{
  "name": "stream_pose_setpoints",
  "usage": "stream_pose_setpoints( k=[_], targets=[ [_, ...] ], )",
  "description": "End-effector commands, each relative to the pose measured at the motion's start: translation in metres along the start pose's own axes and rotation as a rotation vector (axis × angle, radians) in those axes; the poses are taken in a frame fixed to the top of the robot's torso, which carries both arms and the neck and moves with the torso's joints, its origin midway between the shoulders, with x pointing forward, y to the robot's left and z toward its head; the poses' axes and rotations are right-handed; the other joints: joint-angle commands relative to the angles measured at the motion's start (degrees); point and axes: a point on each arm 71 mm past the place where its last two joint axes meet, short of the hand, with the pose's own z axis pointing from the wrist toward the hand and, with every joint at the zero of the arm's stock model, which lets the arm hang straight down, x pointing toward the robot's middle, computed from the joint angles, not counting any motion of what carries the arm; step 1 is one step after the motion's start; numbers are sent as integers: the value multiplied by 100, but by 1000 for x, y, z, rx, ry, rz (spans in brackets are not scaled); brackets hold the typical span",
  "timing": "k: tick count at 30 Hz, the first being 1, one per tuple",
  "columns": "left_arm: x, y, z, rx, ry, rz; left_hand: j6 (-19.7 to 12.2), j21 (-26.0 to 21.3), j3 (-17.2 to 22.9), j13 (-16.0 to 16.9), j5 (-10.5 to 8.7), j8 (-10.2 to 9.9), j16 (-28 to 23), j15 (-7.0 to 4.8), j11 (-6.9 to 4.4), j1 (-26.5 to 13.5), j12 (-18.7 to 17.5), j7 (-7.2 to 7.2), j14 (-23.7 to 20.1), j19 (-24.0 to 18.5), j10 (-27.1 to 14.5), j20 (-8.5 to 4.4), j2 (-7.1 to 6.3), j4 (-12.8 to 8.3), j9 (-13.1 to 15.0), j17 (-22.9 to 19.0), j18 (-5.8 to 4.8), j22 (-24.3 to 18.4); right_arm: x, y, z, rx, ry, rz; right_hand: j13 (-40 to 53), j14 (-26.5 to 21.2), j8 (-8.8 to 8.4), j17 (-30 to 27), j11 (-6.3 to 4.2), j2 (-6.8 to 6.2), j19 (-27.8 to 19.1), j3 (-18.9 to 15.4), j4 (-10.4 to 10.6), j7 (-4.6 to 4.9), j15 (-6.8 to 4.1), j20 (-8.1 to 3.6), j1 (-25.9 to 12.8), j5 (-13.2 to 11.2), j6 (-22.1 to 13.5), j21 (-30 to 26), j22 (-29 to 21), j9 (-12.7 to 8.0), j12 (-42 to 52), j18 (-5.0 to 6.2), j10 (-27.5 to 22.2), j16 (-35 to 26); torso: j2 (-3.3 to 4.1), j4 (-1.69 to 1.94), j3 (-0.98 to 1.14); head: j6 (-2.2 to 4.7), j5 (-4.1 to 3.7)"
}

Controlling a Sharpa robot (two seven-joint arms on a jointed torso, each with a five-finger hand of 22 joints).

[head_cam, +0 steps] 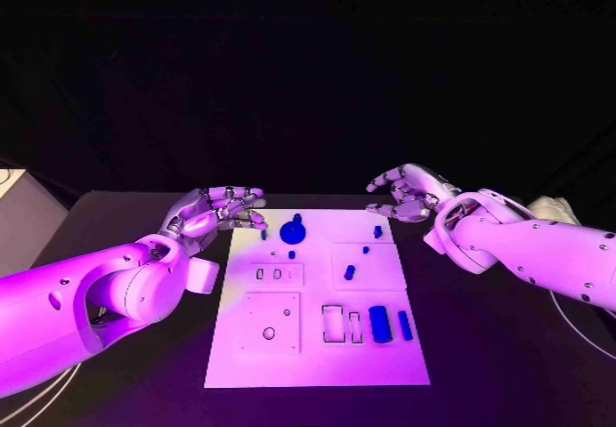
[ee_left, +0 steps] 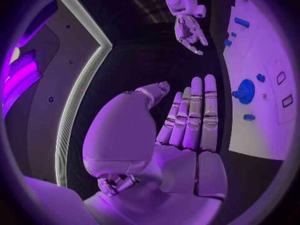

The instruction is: Assemble the parts on the task board

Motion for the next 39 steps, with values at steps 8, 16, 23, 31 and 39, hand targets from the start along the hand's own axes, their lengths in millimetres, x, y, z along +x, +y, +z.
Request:
stream_pose_setpoints(
  k=[8, 16, 23, 31, 39],
  targets=[
    [-1, -1, 0, 14, 21, -4, 11, 37, -21, -3, -16, -32, 46, 2, 2, 2, -17, 50, -35, -72, -16, 2, 7, -21, 6, 15, 46, 15, 0, -34, -23, 9, 132, 21, 735, 597, -83, 1466, 21, -62, 372, -23, -201, 17, 55, 50, 364, 60, -117, -13, 1059, -46, -58, -87, -69, 14, 16, -30, 22, -34, -75],
    [0, -1, 1, 14, 25, -4, 12, 41, -23, -3, -19, -33, 49, 3, 2, -7, -16, 50, -35, -77, -16, 3, 6, -17, 6, 18, 45, 17, 12, -50, -25, 57, 139, -27, 738, 601, -108, 1482, 38, -46, 374, -41, -211, 38, 68, 60, 405, 166, -146, -12, 1062, -64, -55, -88, -65, 21, 12, 2, 30, -88, -93],
    [1, 0, 2, 15, 28, -5, 12, 41, -23, -3, -19, -33, 49, 3, 2, -7, -16, 50, -35, -77, -16, 3, 6, -17, 6, 18, 45, 17, 19, -57, -19, 97, 117, -48, 775, 605, -103, 1497, 46, -7, 388, -34, -188, 46, 75, 66, 391, 224, -127, 11, 1089, -67, -9, -95, -20, 27, 20, 13, 31, -95, -111],
    [1, 0, 2, 14, 29, -5, 12, 41, -23, -3, -19, -33, 49, 3, 2, -7, -16, 50, -35, -77, -16, 3, 6, -17, 6, 18, 45, 17, 29, -58, -14, 117, 131, -46, 790, 606, -81, 1503, 44, 24, 387, -23, -160, 42, 77, 70, 362, 242, -78, 8, 1087, -63, 11, -94, -1, 30, 20, 18, 23, -123, -104],
    [1, 0, 2, 14, 27, -5, 12, 41, -23, -3, -19, -33, 49, 3, 2, -7, -16, 50, -35, -77, -16, 3, 6, -17, 6, 18, 45, 17, 40, -56, -13, 120, 162, -35, 806, 607, -33, 1505, 27, 45, 390, 9, -145, 20, 67, 67, 346, 255, 16, 11, 1090, -53, 33, -94, 20, 31, 13, 1, 25, -141, -76]
  ],
)
